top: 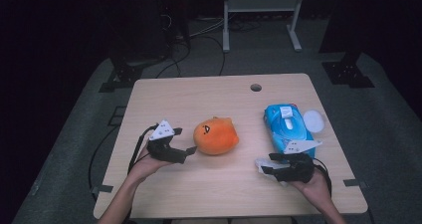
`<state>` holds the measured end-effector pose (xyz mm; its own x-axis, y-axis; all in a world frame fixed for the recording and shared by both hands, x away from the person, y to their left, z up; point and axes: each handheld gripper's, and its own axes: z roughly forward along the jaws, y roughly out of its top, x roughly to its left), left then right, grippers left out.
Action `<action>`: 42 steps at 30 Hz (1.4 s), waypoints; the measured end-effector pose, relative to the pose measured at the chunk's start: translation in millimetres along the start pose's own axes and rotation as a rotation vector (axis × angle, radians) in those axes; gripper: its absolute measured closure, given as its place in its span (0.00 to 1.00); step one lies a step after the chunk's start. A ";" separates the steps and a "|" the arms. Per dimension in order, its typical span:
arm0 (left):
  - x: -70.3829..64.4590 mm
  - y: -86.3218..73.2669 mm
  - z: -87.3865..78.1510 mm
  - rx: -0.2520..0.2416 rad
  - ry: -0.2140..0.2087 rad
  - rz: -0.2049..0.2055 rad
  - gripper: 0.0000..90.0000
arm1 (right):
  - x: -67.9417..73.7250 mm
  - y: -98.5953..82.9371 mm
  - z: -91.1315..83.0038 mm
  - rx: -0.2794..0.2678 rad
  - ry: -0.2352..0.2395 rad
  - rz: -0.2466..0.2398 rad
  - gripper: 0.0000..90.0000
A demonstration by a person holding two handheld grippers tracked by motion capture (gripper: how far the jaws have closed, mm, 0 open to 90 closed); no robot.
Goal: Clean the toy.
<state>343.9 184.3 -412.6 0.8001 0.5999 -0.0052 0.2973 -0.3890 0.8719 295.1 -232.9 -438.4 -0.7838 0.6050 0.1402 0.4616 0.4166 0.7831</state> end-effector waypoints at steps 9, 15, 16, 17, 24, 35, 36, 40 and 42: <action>-2.4 -15.2 -0.9 0.001 -0.014 -0.034 0.12 | -0.9 0.0 0.1 0.005 -0.001 0.004 0.42; -2.9 -23.0 -1.2 0.018 -0.017 -0.045 0.11 | -1.2 -0.5 0.2 0.008 -0.003 0.004 0.40; -2.9 -23.8 -1.5 0.020 -0.015 -0.046 0.11 | -1.2 -0.5 0.4 0.008 -0.004 0.006 0.40; -2.6 -24.7 -1.8 0.020 -0.015 -0.046 0.11 | -1.2 -0.4 0.5 0.009 -0.003 0.007 0.40; -1.8 -34.0 -4.0 0.039 -0.012 -0.061 0.11 | -1.7 -0.8 1.6 0.011 -0.002 0.008 0.39; -2.4 -48.7 -14.8 0.055 -0.002 -0.096 0.11 | 1.4 -0.9 3.7 0.022 -0.002 -0.001 0.37; -2.7 -49.4 -15.4 0.057 0.001 -0.096 0.11 | 1.7 -0.9 4.0 0.023 -0.002 -0.003 0.37; -3.5 -55.6 -17.7 0.060 0.007 -0.103 0.11 | 2.6 -1.5 4.4 0.023 -0.002 0.000 0.37; -3.9 -60.1 -16.8 0.068 0.010 -0.106 0.11 | 3.2 -1.7 4.0 0.021 -0.003 -0.003 0.37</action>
<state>314.1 217.1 -456.8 0.7572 0.6468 -0.0908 0.4152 -0.3693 0.8314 293.5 -228.9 -441.7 -0.7838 0.6059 0.1363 0.4684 0.4326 0.7704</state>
